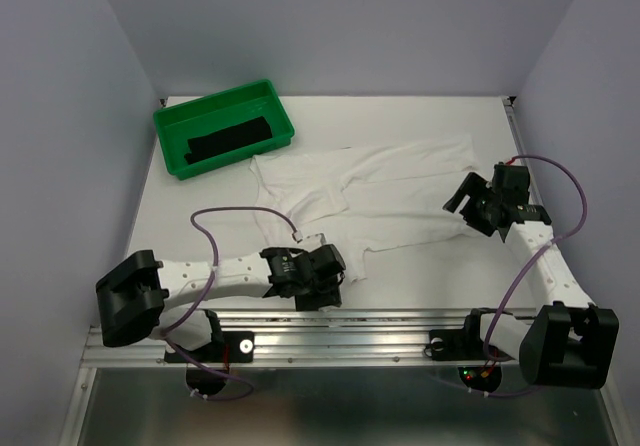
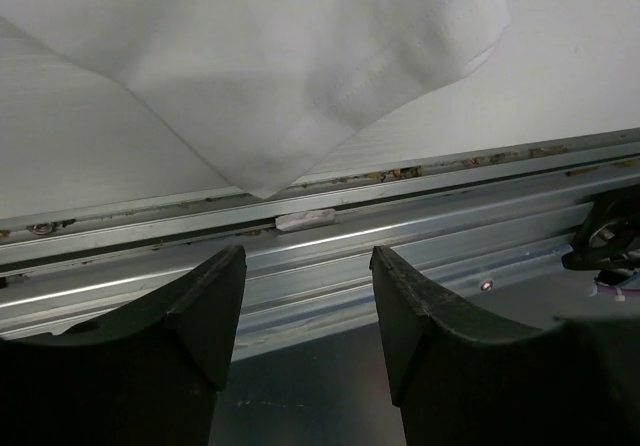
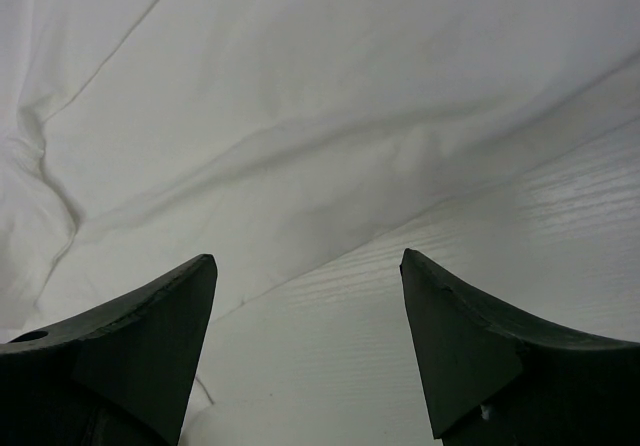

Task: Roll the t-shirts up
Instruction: Fold the T-shirt at the center of the board.

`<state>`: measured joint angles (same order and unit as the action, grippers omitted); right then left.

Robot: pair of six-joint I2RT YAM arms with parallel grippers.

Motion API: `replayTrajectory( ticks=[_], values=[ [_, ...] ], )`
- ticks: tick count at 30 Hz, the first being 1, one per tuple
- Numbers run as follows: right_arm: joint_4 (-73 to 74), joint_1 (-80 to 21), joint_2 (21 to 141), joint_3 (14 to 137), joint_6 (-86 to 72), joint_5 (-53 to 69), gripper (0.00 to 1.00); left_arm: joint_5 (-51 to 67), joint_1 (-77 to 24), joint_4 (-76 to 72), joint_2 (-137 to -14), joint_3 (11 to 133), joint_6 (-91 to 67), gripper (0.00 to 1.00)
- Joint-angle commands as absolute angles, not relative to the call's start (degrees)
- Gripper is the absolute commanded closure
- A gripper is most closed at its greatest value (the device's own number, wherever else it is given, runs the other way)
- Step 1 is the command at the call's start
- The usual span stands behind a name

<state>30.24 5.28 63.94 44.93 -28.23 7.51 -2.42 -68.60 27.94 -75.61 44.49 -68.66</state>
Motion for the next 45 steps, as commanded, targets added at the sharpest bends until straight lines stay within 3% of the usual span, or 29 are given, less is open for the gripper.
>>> replayTrajectory(
  ticks=[1,12,28,32,35,36,45],
  values=[
    [30.1,5.6,62.5,44.6,-27.6,8.0,0.20,-4.3,-69.5,27.0,-77.7,43.9,-73.5,0.36],
    [30.2,5.6,62.4,44.0,-27.4,8.0,0.20,-9.7,-69.3,27.3,-79.7,43.6,-75.8,0.44],
    [29.6,5.6,63.0,43.5,-27.4,8.2,0.20,-11.5,-68.8,27.9,-85.2,44.7,-75.6,0.42],
    [29.5,5.6,63.2,43.5,-27.5,7.7,0.19,-10.5,-68.9,26.1,-87.5,45.3,-74.4,0.56],
    [29.6,5.6,63.5,43.0,-28.1,7.6,0.19,-11.0,-68.8,26.5,-88.0,47.2,-73.4,0.80],
    [29.5,5.6,63.5,42.6,-29.0,6.9,0.19,-11.4,-68.8,27.2,-87.7,47.8,-73.1,1.00],
    [29.8,5.6,57.4,34.0,-39.8,-2.9,0.16,-17.7,-68.8,31.3,-74.0,48.9,-73.8,1.00]
  ],
)
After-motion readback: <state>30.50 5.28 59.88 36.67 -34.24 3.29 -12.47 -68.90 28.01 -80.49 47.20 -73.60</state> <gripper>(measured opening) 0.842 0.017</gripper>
